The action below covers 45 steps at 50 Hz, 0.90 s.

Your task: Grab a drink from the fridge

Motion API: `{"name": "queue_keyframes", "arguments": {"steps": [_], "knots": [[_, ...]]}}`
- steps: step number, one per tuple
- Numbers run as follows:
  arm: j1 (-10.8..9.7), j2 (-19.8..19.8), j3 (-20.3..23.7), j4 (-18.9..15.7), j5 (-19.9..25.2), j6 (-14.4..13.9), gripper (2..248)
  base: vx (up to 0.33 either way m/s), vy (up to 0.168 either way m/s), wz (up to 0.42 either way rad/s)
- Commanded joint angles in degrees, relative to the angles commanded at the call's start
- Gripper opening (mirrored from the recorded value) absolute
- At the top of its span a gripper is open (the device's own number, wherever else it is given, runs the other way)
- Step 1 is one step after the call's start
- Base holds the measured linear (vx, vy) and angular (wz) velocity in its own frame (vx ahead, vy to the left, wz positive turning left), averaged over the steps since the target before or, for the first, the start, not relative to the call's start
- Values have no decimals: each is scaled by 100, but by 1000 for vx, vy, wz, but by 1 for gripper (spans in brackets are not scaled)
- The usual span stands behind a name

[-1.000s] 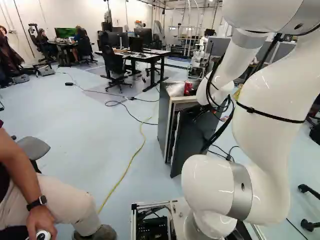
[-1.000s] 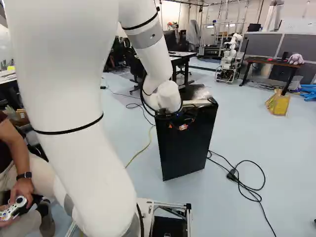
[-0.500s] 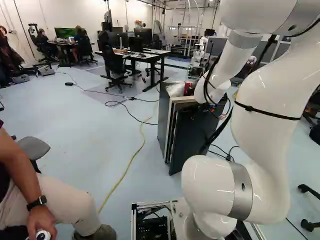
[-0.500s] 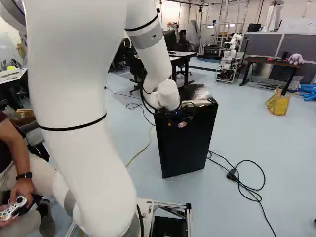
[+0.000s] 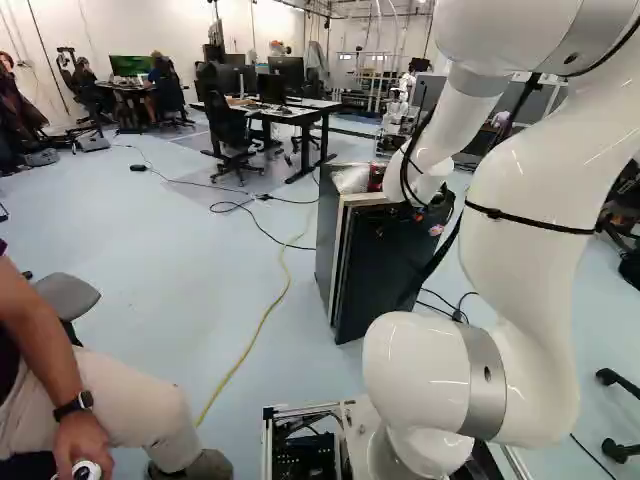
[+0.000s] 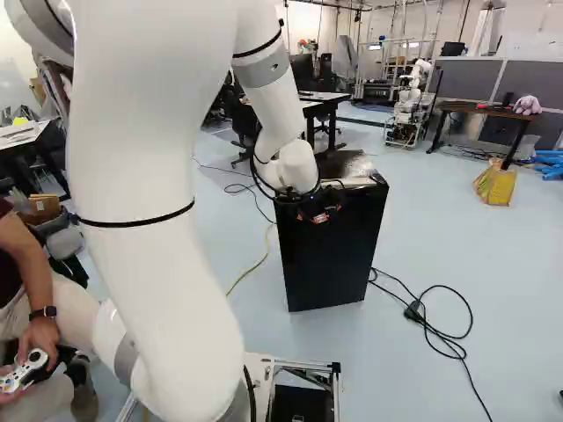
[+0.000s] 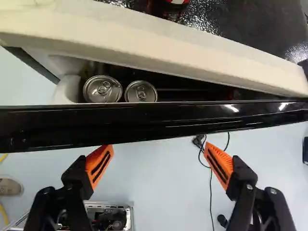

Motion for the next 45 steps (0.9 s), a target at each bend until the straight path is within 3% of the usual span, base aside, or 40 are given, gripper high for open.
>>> {"name": "queue_keyframes", "arguments": {"steps": [45], "knots": [[275, -301, -372, 388, 0, 0, 247, 0, 0, 0]]}}
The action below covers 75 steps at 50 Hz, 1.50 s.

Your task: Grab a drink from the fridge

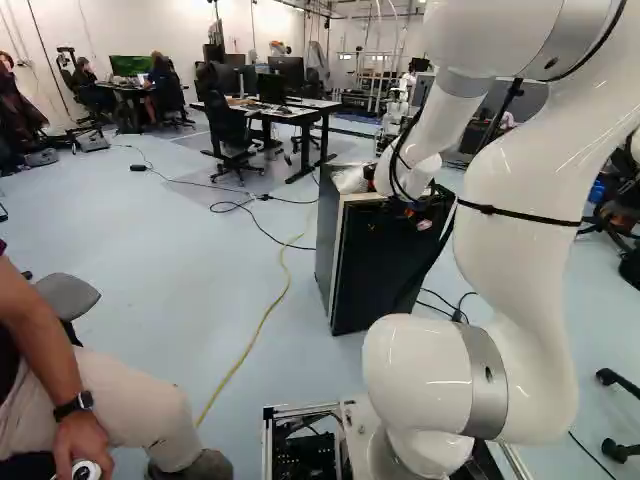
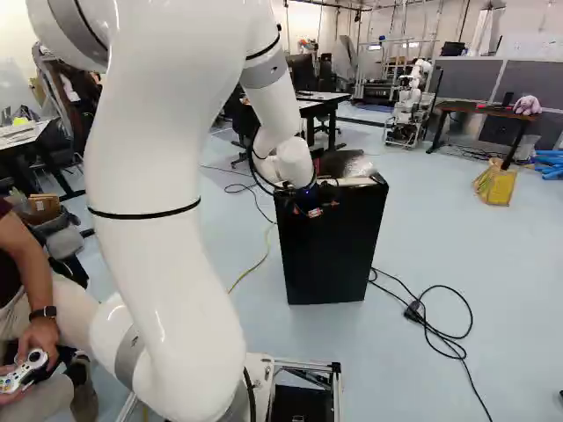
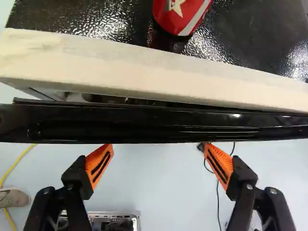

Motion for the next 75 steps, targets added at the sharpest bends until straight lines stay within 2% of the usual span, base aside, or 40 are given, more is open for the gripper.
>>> {"name": "queue_keyframes", "arguments": {"steps": [49, 75], "knots": [[55, -39, -49, 0, 122, 0, 247, 0, 0, 0], [-4, 500, 613, 1, 130, 0, 247, 0, 0, 0]]}}
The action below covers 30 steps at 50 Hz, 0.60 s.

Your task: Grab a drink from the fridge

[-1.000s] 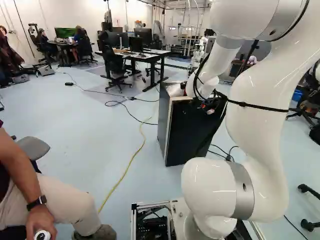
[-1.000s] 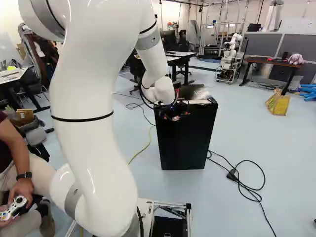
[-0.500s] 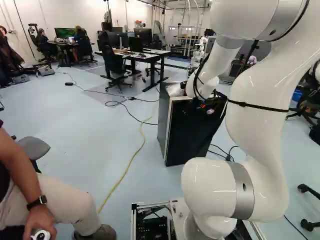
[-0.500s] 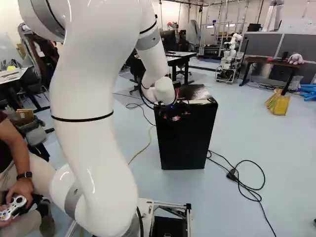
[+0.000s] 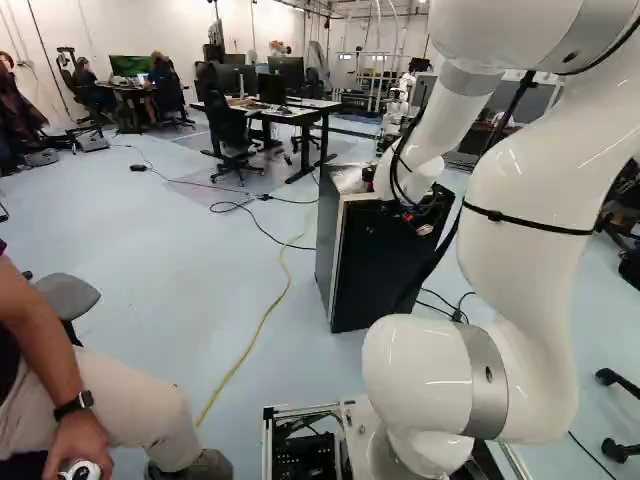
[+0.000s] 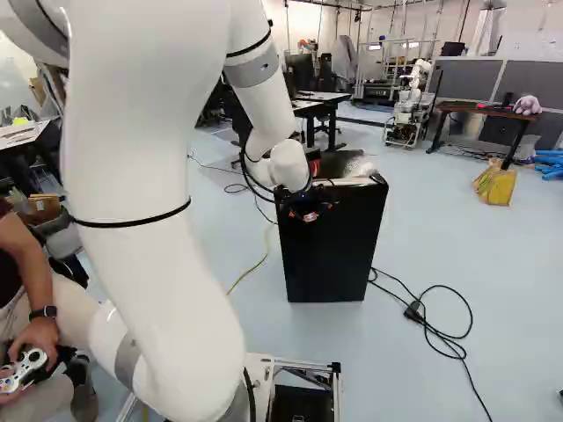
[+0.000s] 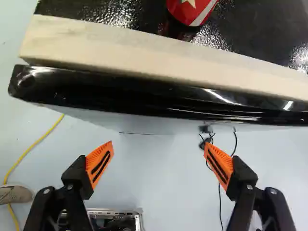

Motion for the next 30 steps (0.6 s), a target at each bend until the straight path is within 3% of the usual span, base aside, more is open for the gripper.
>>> {"name": "queue_keyframes", "arguments": {"steps": [13, 30], "knots": [[-34, 330, 387, 222, 316, 0, 247, 0, 0, 0], [-75, 792, 904, 804, 1208, 0, 247, 0, 0, 0]]}}
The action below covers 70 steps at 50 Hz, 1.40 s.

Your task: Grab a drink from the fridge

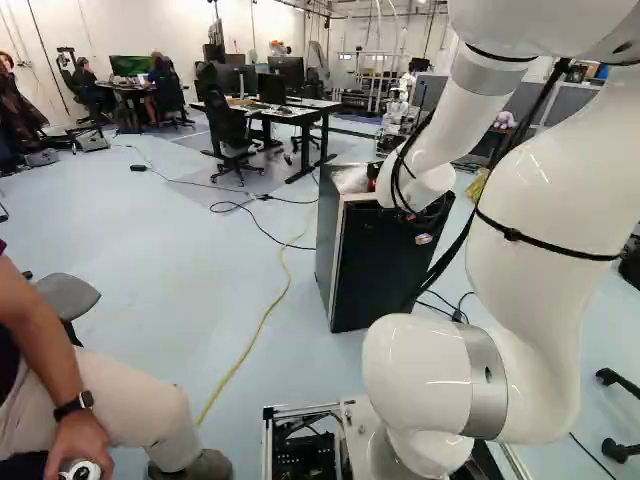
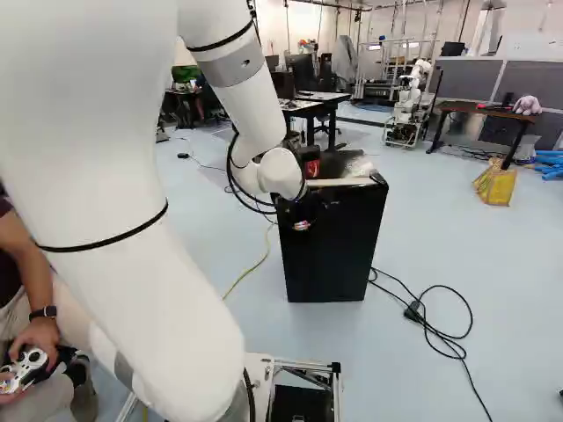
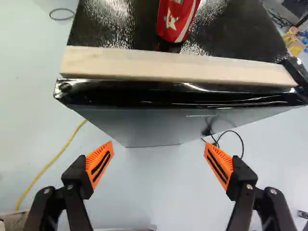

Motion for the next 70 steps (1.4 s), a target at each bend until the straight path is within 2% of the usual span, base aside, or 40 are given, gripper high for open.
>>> {"name": "queue_keyframes", "arguments": {"steps": [14, 29, 45, 70], "knots": [[81, 339, 360, 408, 848, 0, 247, 0, 0, 0], [266, 359, 381, 818, 1743, 0, 247, 0, 0, 0], [330, 32, 173, 1208, 2608, 0, 247, 0, 0, 0], [386, -642, -203, 1277, 3109, 0, 247, 0, 0, 0]]}}
